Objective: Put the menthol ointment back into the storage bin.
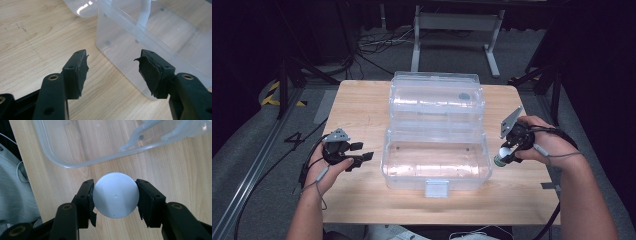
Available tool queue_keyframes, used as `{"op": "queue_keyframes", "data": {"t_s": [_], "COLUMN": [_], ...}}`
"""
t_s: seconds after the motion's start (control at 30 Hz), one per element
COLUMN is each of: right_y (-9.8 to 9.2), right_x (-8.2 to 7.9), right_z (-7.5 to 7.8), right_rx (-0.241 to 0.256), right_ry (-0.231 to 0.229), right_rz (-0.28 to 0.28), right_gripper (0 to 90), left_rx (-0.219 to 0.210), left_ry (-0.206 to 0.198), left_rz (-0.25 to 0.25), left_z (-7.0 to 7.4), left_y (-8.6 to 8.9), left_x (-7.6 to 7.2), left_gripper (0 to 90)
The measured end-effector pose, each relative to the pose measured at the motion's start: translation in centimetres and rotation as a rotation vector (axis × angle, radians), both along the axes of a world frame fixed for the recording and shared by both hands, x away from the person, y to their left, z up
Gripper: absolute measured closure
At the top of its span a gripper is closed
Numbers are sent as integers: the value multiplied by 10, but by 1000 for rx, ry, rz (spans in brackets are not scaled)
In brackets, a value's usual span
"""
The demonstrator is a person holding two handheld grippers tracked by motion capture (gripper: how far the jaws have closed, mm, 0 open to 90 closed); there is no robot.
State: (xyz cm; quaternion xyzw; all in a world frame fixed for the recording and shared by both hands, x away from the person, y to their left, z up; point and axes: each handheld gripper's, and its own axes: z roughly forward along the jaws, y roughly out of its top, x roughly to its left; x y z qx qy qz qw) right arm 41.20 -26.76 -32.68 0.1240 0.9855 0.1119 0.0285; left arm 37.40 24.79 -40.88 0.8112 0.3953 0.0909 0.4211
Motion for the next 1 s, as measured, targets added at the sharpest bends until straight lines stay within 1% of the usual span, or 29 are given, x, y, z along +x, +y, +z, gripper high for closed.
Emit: {"op": "queue_keyframes", "data": {"t_s": [0.07, 0.13, 0.17, 0.27, 0.3, 0.37, 0.43, 0.5, 0.53, 0.6, 0.63, 0.7, 0.83, 0.9, 0.93, 0.97, 1.0], "right_y": [2, 4, 5, 8, 12, 13, 18, 21, 22, 24, 24, 26, 30, 34, 35, 37, 39], "right_x": [-2, -3, -3, -5, -8, -8, -11, -12, -14, -14, -15, -16, -18, -18, -19, -19, -19], "right_z": [3, 6, 7, 10, 14, 15, 20, 23, 24, 26, 28, 29, 31, 32, 32, 31, 31], "right_rx": [5, 6, 9, 11, 16, 20, 11, 21, 18, 15, 11, 14, 19, 24, 23, 32, 30], "right_ry": [-5, 0, -6, -7, -7, -9, -13, -18, -14, -23, -24, -31, -29, -31, -30, -31, -28], "right_rz": [6, 18, 26, 30, 49, 54, 71, 85, 82, 91, 87, 99, 116, 142, 139, 159, 163], "right_gripper": [509, 509, 509, 509, 509, 509, 509, 509, 509, 510, 509, 510, 509, 510, 509, 510, 510], "left_rx": [0, 0, 2, 3, 3, 4, 5, 3, 3, 2, 1, 2, 5, 4, 4, 4, 6], "left_ry": [-1, -1, -2, -2, -1, -2, -3, 1, 1, 1, 2, 1, 1, 1, 2, 2, 4], "left_rz": [1, 1, 1, 1, 1, -1, 0, 4, 5, 5, 5, 5, 3, 3, 5, 3, 3], "left_z": [0, 0, -1, -1, -1, -1, -1, -1, -1, -1, -1, -1, -1, -1, -1, -2, -2], "left_y": [0, 0, 0, 0, 0, 1, 1, 0, 0, 1, 1, 1, 1, 1, 0, 0, 1], "left_x": [0, 0, 0, 1, 1, 1, 1, 0, 0, 0, 0, 0, 0, 1, 1, 1, 1], "left_gripper": [404, 404, 404, 404, 404, 404, 404, 404, 404, 404, 404, 404, 404, 404, 404, 404, 404]}}
